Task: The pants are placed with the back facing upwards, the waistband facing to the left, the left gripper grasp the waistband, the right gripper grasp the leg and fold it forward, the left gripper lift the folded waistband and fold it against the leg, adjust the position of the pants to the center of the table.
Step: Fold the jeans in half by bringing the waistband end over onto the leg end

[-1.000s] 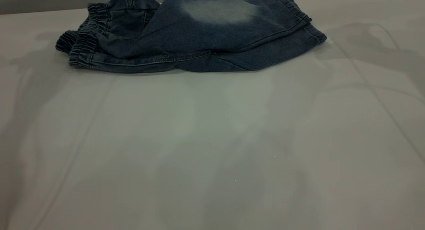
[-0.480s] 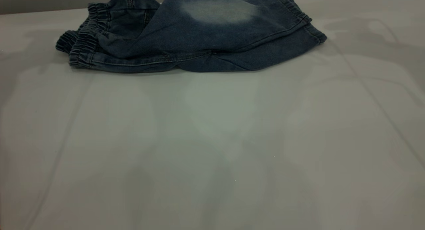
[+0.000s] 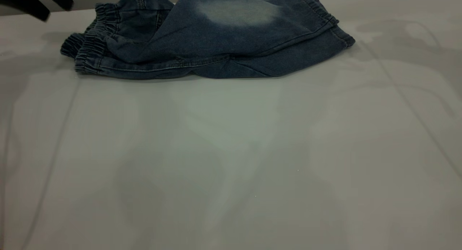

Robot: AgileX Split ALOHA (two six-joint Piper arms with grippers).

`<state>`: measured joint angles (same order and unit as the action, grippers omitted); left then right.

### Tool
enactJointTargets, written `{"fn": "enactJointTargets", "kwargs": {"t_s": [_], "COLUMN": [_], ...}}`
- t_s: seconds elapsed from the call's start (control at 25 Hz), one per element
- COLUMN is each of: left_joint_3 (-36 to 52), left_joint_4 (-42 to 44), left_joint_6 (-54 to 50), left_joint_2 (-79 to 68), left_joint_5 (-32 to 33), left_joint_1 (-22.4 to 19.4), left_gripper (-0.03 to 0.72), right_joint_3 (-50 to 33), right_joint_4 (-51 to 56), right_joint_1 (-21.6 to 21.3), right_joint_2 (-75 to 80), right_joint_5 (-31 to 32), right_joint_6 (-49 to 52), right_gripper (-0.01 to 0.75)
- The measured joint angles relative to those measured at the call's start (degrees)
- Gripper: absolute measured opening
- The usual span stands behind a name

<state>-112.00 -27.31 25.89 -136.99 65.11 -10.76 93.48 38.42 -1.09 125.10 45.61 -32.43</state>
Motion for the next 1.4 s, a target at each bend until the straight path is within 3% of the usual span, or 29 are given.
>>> {"fn": "enactJointTargets", "kwargs": {"t_s": [0.36,0.64,1.04,1.2,1.4], "left_joint_3": [0.00,0.00,0.00,0.00,0.00], "left_joint_4": [-1.80,-10.87,-12.23,-12.40,-12.93], "left_joint_6": [5.11,12.80,12.63,12.32,12.15], "left_joint_2": [-4.36,-6.75,-7.52,-7.59,-7.59], "left_joint_5": [-3.91,-4.09,-3.38,-1.99,-1.99], "left_joint_1": [0.05,0.06,0.06,0.06,0.06], "left_gripper": [0.498,0.498,0.494,0.419,0.215], "right_joint_3": [0.00,0.00,0.00,0.00,0.00], "right_joint_4": [0.00,0.18,0.32,0.64,0.82], "right_joint_1": [0.00,0.00,0.00,0.95,4.46], "right_joint_2": [0.00,0.00,0.00,0.00,0.00], "right_joint_5": [-0.42,-0.53,-0.83,-3.03,-5.08], "right_joint_6": [-0.01,0.35,0.42,0.42,-0.95], "right_gripper": [0.520,0.518,0.506,0.498,0.486]}}
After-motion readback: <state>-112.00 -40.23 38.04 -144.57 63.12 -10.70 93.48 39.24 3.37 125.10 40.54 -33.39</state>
